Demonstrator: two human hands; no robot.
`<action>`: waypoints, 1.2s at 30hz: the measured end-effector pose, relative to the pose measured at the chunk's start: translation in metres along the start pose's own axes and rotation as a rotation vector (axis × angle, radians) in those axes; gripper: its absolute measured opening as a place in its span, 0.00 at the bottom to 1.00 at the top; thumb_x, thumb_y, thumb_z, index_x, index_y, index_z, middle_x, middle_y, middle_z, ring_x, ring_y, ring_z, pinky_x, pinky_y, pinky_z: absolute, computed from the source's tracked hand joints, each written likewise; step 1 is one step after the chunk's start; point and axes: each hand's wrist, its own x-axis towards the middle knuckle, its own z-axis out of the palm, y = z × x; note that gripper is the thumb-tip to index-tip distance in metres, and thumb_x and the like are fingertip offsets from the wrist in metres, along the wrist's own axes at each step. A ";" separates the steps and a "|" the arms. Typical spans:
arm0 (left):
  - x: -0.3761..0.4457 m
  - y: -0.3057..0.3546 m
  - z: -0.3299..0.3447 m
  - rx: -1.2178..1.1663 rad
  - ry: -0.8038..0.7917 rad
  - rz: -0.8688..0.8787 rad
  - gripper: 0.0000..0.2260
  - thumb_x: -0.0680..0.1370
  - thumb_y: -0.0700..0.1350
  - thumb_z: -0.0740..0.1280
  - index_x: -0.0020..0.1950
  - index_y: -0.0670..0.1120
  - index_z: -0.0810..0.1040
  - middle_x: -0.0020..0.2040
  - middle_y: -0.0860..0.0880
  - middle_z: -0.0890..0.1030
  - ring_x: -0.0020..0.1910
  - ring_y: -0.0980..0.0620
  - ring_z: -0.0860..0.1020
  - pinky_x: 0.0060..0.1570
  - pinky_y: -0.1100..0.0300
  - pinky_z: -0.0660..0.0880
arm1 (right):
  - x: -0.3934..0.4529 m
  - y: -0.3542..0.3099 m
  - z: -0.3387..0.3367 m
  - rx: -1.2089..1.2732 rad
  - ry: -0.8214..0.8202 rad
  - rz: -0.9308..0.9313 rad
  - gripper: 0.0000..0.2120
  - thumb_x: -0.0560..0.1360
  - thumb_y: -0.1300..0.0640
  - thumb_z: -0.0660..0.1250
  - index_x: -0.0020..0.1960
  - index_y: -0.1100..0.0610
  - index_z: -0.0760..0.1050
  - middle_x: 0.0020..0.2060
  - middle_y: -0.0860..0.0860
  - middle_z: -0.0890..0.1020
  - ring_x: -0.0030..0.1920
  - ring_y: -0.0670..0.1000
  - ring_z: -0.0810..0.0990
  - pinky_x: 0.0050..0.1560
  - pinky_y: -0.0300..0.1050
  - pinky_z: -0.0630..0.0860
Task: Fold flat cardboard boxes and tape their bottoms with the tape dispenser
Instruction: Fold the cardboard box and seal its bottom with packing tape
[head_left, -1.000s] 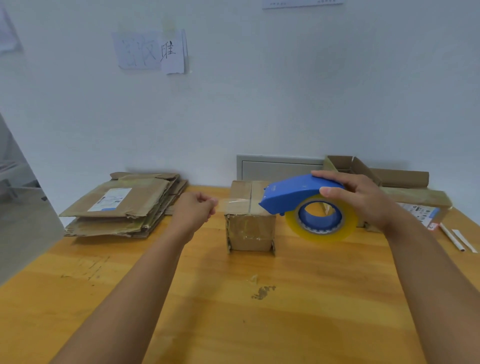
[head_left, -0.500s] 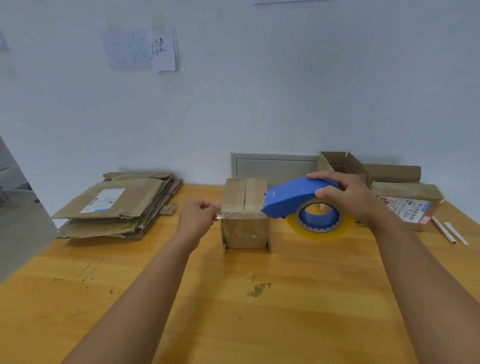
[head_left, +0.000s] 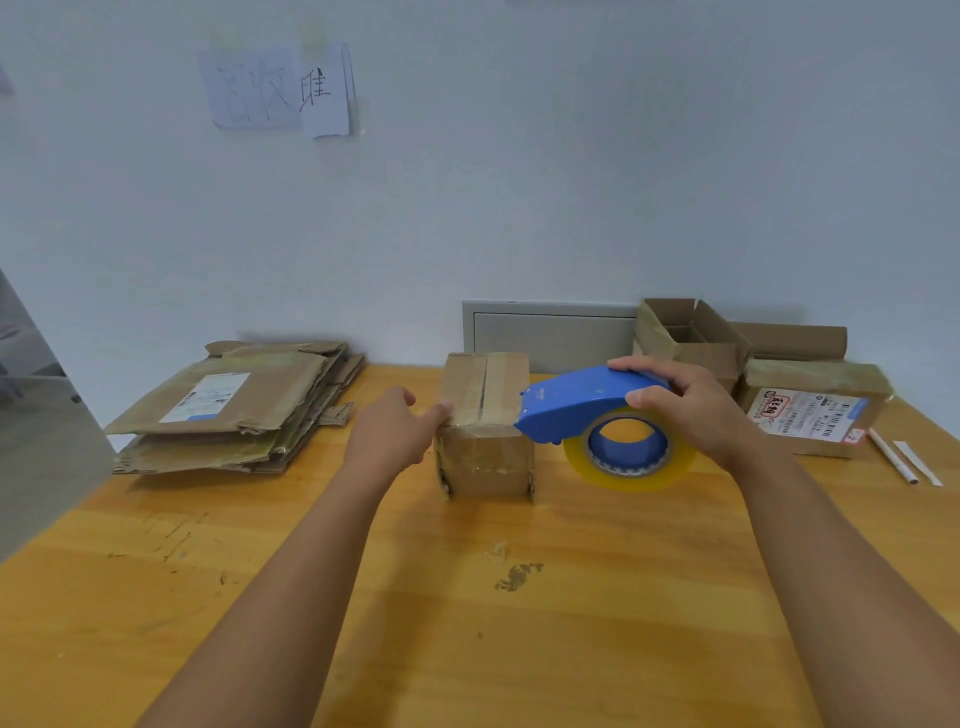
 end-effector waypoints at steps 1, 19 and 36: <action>0.000 0.000 0.001 0.046 0.013 0.006 0.28 0.76 0.67 0.62 0.68 0.49 0.70 0.38 0.52 0.82 0.35 0.55 0.82 0.41 0.54 0.82 | 0.000 0.001 0.000 0.003 0.003 0.002 0.17 0.70 0.47 0.65 0.58 0.37 0.79 0.55 0.39 0.80 0.52 0.36 0.78 0.49 0.34 0.72; -0.034 -0.013 0.034 0.321 0.354 0.717 0.18 0.73 0.43 0.76 0.62 0.48 0.80 0.64 0.46 0.79 0.60 0.43 0.77 0.61 0.45 0.64 | -0.008 0.003 0.007 0.038 0.033 0.025 0.18 0.70 0.46 0.66 0.59 0.38 0.79 0.55 0.38 0.79 0.51 0.38 0.78 0.49 0.34 0.72; -0.022 0.001 0.054 0.314 0.366 0.896 0.19 0.80 0.55 0.62 0.63 0.45 0.80 0.58 0.45 0.81 0.60 0.43 0.78 0.60 0.51 0.71 | -0.007 0.002 0.021 0.004 0.047 0.031 0.18 0.71 0.42 0.66 0.61 0.38 0.77 0.55 0.41 0.78 0.51 0.39 0.78 0.47 0.34 0.74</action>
